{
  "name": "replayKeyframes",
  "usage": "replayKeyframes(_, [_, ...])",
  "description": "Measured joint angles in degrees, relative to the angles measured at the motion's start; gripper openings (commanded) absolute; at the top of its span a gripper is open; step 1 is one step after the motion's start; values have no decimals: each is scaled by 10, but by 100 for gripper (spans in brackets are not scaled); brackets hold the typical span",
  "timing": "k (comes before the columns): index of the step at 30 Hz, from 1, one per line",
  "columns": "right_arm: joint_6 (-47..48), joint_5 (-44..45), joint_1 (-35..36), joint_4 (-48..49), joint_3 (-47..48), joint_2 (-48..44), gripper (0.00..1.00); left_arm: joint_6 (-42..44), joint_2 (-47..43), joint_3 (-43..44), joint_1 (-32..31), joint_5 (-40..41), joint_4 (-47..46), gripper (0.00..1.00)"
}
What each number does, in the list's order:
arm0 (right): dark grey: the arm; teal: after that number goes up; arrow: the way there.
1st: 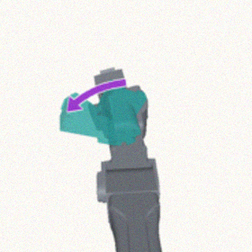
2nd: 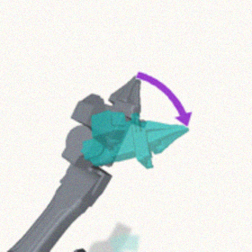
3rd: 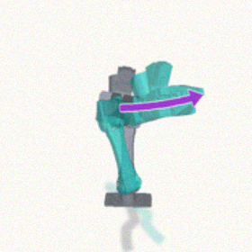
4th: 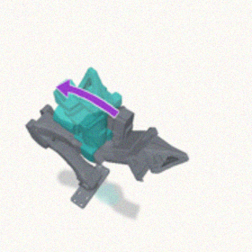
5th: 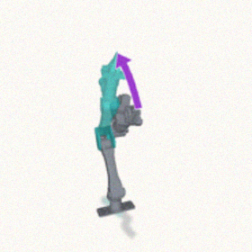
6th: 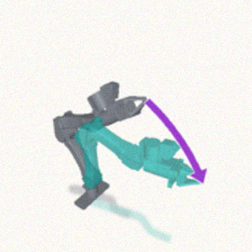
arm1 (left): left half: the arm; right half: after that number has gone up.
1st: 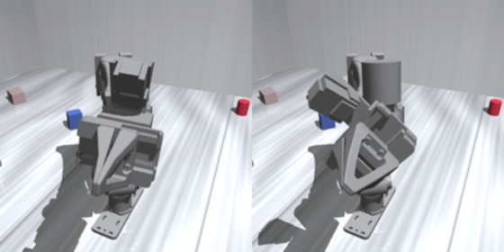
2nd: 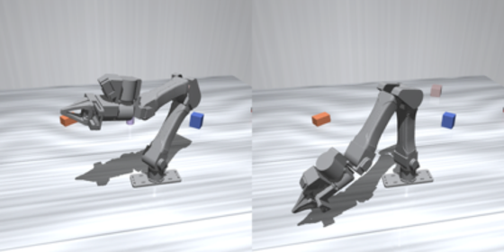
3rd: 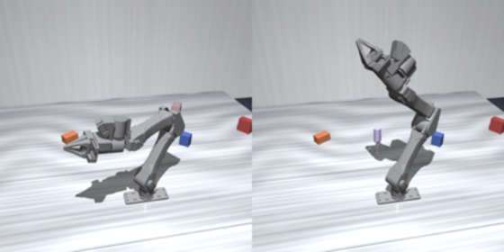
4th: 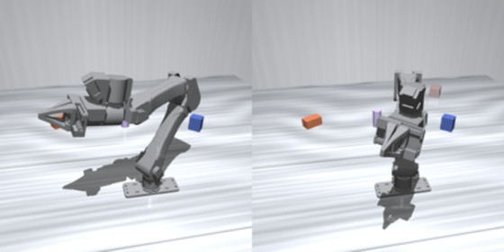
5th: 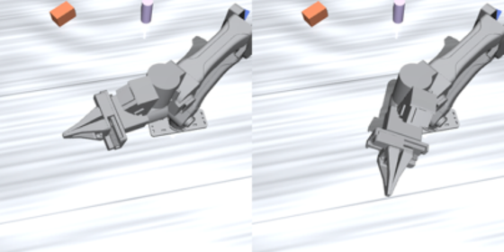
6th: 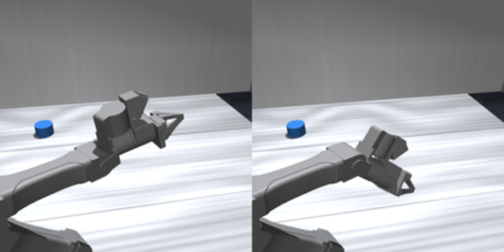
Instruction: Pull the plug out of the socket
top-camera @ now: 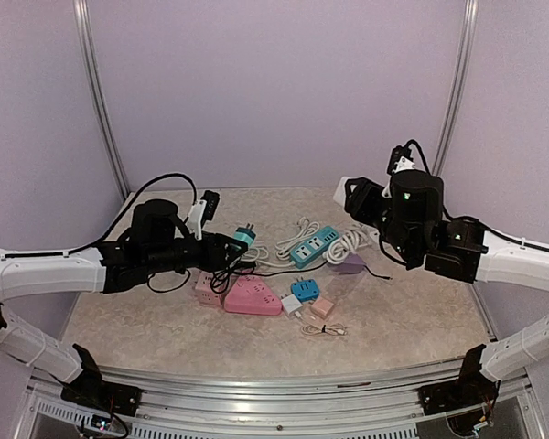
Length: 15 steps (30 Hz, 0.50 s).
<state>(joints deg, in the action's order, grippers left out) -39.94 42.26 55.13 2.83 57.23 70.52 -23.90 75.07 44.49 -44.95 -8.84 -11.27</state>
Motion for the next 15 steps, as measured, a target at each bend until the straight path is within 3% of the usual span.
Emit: replayKeyframes(15, [6,-17,-2,2,-18,-12,0,-5,110,78,-8,34,123,0])
